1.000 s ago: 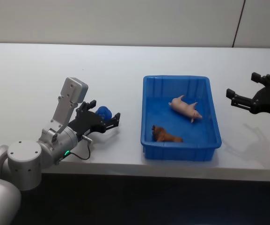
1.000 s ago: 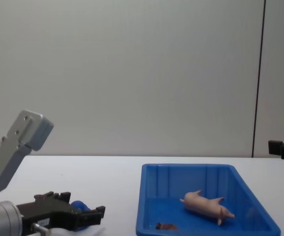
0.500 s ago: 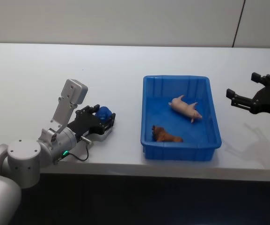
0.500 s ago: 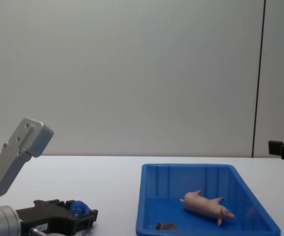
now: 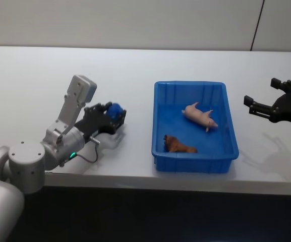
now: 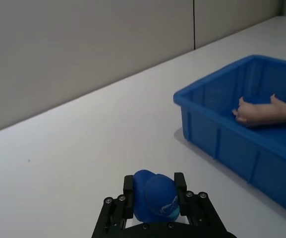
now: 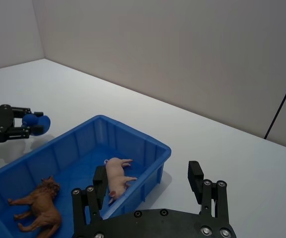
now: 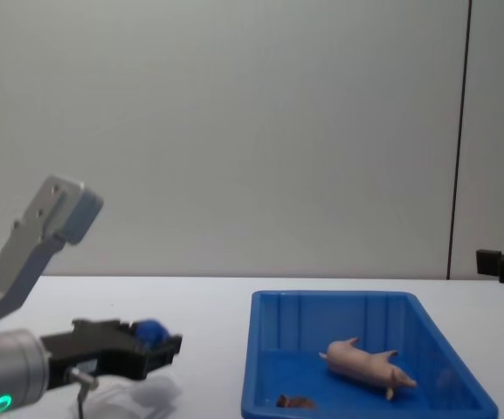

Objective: Pick up the two dolls from the table and place them into the box.

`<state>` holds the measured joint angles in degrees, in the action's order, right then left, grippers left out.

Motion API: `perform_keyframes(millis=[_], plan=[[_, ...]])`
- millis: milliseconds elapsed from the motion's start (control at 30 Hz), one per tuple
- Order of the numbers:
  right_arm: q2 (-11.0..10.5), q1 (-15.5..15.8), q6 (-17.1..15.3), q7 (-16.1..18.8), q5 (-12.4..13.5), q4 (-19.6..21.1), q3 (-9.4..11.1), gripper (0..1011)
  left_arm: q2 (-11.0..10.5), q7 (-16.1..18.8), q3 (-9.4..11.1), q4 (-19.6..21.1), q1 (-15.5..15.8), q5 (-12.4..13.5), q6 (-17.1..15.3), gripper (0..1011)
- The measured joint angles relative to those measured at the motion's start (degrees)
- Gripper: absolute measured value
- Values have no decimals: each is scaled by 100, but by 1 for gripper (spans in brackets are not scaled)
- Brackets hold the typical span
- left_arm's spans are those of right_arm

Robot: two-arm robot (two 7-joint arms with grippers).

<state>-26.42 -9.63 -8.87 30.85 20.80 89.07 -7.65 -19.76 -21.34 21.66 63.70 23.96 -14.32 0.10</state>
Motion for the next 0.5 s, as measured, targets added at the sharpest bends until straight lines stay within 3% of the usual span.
perform_keyframes(millis=[300,500], plan=[[0,0,0,0,0,0,0,1001,72,26,2,429,112,91,79,429],[0,0,0,0,0,0,0,1000,235,6,95,693,247,128,147,389]])
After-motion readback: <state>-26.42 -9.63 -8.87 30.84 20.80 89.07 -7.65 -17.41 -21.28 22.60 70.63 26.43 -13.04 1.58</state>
